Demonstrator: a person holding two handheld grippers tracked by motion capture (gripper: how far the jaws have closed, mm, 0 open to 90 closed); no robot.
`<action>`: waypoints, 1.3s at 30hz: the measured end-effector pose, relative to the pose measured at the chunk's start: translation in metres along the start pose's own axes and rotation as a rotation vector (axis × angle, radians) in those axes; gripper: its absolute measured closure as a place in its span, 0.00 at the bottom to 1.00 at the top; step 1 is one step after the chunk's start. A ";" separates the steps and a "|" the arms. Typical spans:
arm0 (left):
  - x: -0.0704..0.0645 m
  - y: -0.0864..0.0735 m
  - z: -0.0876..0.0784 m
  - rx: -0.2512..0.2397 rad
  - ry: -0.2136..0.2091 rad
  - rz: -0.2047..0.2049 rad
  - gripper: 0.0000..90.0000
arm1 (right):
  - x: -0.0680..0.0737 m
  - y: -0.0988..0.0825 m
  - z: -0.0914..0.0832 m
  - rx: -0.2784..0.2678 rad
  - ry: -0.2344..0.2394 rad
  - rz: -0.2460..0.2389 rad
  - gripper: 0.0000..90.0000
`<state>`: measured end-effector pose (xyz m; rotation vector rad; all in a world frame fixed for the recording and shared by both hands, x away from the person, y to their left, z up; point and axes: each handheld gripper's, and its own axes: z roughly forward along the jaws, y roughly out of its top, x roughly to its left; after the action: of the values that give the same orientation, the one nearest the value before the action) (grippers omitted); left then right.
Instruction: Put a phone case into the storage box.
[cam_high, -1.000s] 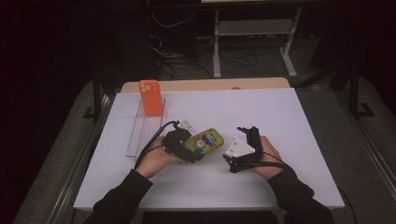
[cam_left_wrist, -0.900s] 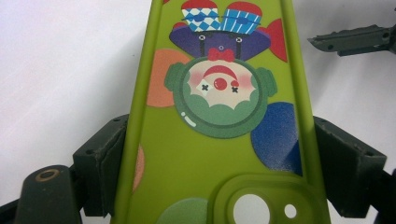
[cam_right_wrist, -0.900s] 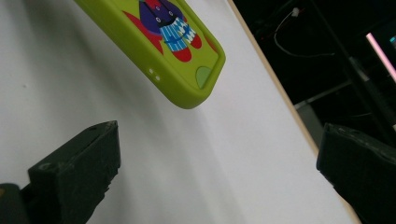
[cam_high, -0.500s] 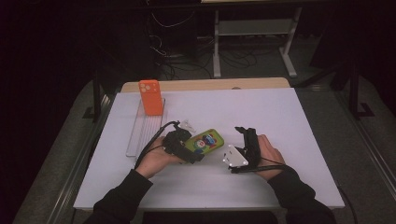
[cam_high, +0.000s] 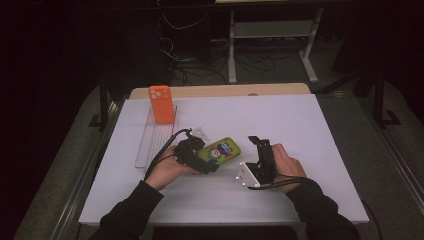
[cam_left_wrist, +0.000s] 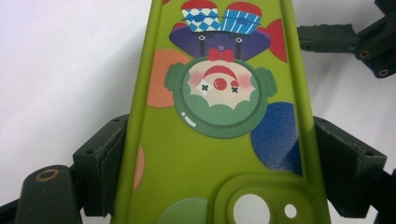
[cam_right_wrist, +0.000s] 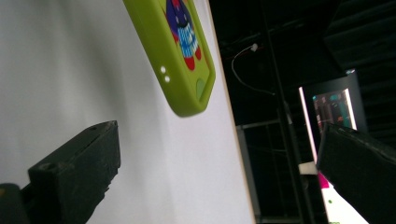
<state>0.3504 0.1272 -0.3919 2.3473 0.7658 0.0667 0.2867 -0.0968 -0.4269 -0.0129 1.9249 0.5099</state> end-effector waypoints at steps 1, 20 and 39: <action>-0.001 0.000 0.000 -0.003 -0.002 -0.005 0.17 | 0.001 0.001 0.000 0.000 -0.006 0.008 0.00; 0.001 0.006 -0.004 0.007 -0.012 0.041 0.17 | 0.021 0.030 0.010 -0.075 -0.087 -0.215 0.41; -0.002 0.012 -0.001 0.004 -0.027 0.038 0.17 | 0.030 0.034 0.013 -0.079 -0.100 -0.287 0.83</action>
<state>0.3547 0.1201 -0.3837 2.3623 0.7089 0.0503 0.2776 -0.0541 -0.4460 -0.3054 1.7669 0.3852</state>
